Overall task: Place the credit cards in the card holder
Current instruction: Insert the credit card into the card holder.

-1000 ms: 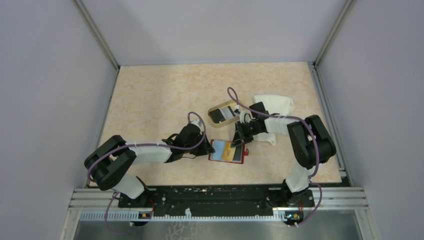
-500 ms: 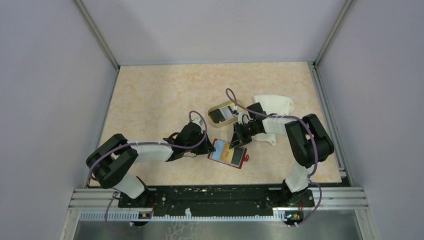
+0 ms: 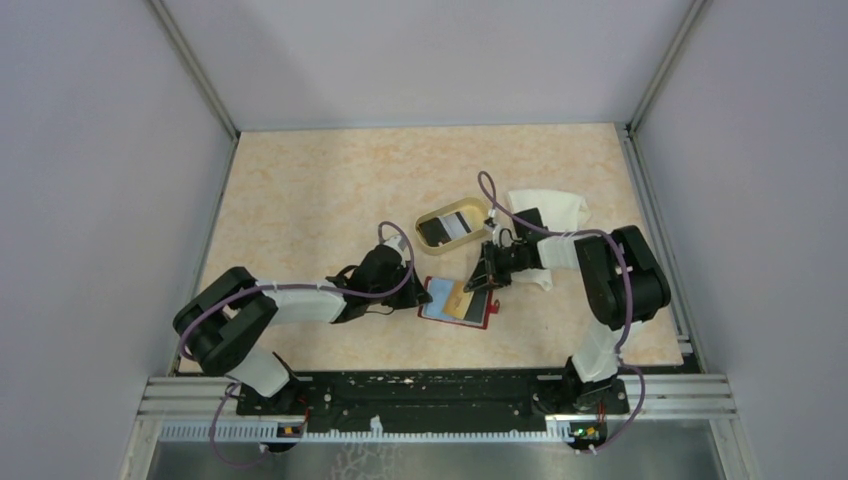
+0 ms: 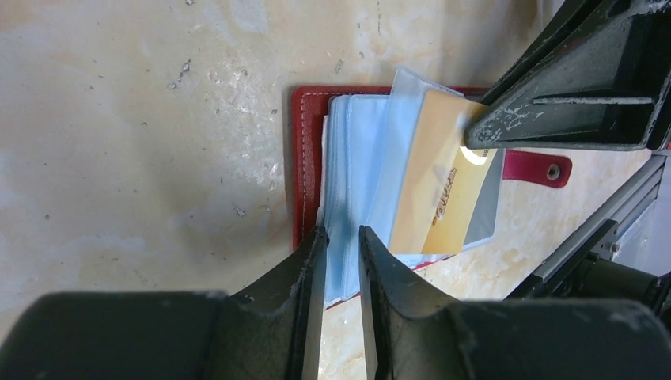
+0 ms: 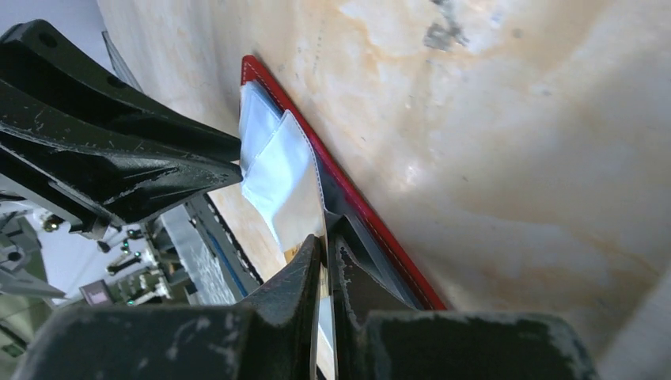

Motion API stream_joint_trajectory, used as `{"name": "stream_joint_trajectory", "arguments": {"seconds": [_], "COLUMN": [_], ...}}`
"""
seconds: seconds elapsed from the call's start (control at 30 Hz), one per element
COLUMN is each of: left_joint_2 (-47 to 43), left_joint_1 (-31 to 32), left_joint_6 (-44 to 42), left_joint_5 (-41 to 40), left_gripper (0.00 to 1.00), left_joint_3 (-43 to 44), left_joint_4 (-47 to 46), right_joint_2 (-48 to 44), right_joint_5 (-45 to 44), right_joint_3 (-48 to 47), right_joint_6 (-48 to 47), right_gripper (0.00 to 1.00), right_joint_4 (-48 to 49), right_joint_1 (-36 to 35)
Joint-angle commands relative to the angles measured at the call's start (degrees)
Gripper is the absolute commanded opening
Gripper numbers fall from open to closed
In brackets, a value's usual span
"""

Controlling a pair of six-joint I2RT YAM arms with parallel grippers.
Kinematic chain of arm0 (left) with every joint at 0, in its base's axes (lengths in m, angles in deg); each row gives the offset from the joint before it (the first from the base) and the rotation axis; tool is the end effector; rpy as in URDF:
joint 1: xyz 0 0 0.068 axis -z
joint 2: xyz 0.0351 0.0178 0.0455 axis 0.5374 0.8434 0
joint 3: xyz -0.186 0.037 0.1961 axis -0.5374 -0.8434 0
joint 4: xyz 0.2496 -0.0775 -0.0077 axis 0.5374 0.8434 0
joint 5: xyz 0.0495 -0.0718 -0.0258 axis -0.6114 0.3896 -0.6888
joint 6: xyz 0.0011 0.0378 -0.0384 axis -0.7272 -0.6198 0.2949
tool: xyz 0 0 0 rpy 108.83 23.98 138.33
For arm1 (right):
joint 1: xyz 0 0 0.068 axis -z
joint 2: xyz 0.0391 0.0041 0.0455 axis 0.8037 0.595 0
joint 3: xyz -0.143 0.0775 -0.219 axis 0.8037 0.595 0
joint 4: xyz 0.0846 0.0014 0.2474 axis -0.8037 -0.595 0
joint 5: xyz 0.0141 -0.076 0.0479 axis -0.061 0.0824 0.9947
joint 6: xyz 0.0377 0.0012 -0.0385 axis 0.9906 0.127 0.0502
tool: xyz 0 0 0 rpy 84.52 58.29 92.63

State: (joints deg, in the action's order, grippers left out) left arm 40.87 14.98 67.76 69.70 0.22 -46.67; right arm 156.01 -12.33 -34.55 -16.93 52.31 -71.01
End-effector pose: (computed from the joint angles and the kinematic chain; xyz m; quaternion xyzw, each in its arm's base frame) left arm 0.1904 -0.2112 0.1363 0.0189 0.9074 -0.3270 0.2634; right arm 0.2732 0.1141 0.1152 -0.0770 0.8894 0.4448 0.0724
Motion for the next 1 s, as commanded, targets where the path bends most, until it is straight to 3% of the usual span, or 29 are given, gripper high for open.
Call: {"name": "stream_joint_trajectory", "arguments": {"seconds": [0.0,0.63,0.97], "left_joint_2": [1.8,1.1,-12.2], "left_joint_1": [-0.1,-0.1,-0.1], "left_joint_6": [-0.4,-1.3,-2.9], "left_joint_5": [0.9,4.1,4.9], "left_gripper": [0.29,0.32,0.35], "left_joint_3": [-1.3,-2.0,-6.8], "left_joint_4": [0.0,-3.1,-6.1], "right_joint_2": [0.1,3.5,3.7], "right_joint_5": [1.3,3.3,2.7], "right_joint_3": [1.1,-3.2,-3.8], "right_joint_6": [2.7,-1.9,-2.5], "right_gripper": [0.05,0.15,0.23], "right_joint_4": [6.2,3.6,2.3], "right_joint_1": [1.3,-3.3,-3.2]}}
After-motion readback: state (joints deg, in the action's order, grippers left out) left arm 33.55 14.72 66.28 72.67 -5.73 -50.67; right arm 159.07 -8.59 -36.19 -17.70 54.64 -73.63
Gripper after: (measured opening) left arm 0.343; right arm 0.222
